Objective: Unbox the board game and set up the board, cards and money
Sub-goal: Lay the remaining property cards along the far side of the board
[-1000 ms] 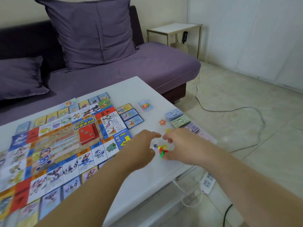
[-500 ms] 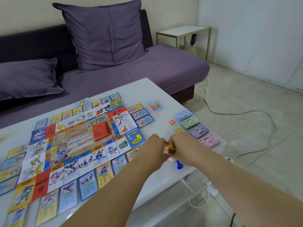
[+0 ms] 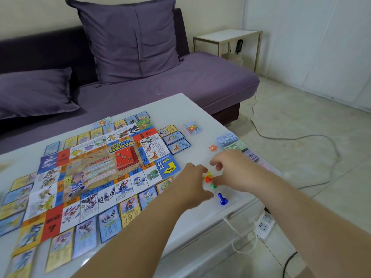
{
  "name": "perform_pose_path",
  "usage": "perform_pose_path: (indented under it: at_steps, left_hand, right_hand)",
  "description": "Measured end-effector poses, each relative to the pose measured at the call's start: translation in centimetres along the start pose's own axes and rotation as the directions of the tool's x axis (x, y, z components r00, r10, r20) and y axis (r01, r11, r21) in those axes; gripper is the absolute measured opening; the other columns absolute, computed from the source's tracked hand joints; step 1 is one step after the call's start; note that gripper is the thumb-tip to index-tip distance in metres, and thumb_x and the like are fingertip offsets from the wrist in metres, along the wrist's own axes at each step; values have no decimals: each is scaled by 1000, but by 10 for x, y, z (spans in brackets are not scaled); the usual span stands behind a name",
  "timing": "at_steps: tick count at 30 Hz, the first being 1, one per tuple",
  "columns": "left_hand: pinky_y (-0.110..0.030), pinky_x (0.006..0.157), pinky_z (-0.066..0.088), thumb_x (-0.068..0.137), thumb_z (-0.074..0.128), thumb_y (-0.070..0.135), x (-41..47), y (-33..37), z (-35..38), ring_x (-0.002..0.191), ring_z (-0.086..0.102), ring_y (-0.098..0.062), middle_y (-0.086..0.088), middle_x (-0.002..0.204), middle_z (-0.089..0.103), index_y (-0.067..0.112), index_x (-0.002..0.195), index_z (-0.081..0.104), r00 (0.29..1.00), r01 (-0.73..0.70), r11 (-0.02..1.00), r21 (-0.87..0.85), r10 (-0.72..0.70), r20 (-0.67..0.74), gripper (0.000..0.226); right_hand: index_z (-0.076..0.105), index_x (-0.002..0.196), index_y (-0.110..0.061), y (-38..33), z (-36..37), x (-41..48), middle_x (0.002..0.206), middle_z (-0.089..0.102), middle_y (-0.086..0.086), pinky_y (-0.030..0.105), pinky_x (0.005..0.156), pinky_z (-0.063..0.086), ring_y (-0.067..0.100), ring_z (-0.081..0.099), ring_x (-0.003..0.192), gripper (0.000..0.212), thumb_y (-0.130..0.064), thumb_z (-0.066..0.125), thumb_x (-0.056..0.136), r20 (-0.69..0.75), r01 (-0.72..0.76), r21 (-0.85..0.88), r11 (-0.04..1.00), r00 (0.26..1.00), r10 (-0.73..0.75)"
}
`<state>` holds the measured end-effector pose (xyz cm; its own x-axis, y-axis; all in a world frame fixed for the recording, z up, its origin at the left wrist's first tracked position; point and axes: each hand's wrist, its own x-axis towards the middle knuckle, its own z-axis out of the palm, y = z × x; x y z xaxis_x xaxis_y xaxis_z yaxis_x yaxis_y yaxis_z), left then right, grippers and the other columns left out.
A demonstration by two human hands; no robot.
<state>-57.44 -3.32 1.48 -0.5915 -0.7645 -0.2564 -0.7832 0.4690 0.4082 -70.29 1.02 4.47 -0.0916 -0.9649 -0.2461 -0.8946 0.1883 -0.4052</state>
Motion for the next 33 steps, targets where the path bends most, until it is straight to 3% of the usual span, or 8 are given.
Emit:
perform_pose_path:
  at_steps: [2,4,10,13,17,24,29,33]
  left_hand:
    - [-26,88,45,82,70,35,1,1,2,113,51,-17,-1,135,39,26,143,32,1000,-5,1000,6,5,3,72]
    - [-29,92,46,81,71,35,2,3,2,114,51,-18,-1,135,37,27,143,31,1000,-5,1000,16,4,14,74]
    - [-30,89,47,82,71,35,5,8,0,109,53,-19,-3,129,40,28,138,39,1000,0,999,51,-1,20,65]
    - [-31,88,47,82,70,35,6,10,0,106,54,-20,-4,125,43,26,134,44,1000,3,998,61,-3,4,59]
    - [-30,86,45,84,68,32,7,10,0,105,54,-20,-5,122,48,22,130,49,999,27,998,51,-26,-24,51]
    - [-30,85,50,89,61,24,8,6,5,100,59,-18,-3,113,63,19,113,60,994,83,997,-6,-83,-71,25]
    - [-31,80,52,90,58,26,11,7,4,93,63,-20,-5,105,66,16,111,65,988,135,991,-22,-136,-66,24]
    - [-40,83,55,90,55,21,11,3,-1,88,69,-26,-13,95,72,8,103,70,982,186,965,-186,-190,0,23]
  right_hand:
    - [50,134,-16,5,-4,-9,124,58,-1,23,79,42,12,53,90,57,-28,72,82,25,-21,42,999,999,20]
    - [49,134,-18,8,-3,-17,123,55,-1,25,80,45,12,52,85,65,-31,77,77,76,-59,58,997,996,55]
    - [41,136,-11,3,11,-17,129,51,7,29,89,45,22,55,112,71,-28,76,77,123,-31,-68,997,992,39]
    - [45,133,-8,2,13,-14,125,54,9,27,85,44,24,56,111,61,-21,72,80,96,-13,-67,998,995,19]
    - [54,120,-7,4,18,-5,105,60,7,24,71,41,22,58,95,42,-18,69,82,52,22,-36,999,998,-20]
    - [63,88,-4,6,25,6,67,49,1,20,49,32,18,49,65,17,-16,69,79,-10,49,4,999,999,-49]
    - [59,70,-4,6,26,11,65,49,9,22,48,28,20,43,62,15,-13,69,76,-36,47,42,998,998,-46]
    - [68,86,1,6,28,17,86,64,16,26,55,36,20,50,70,16,-12,67,77,-89,62,74,995,994,-55]
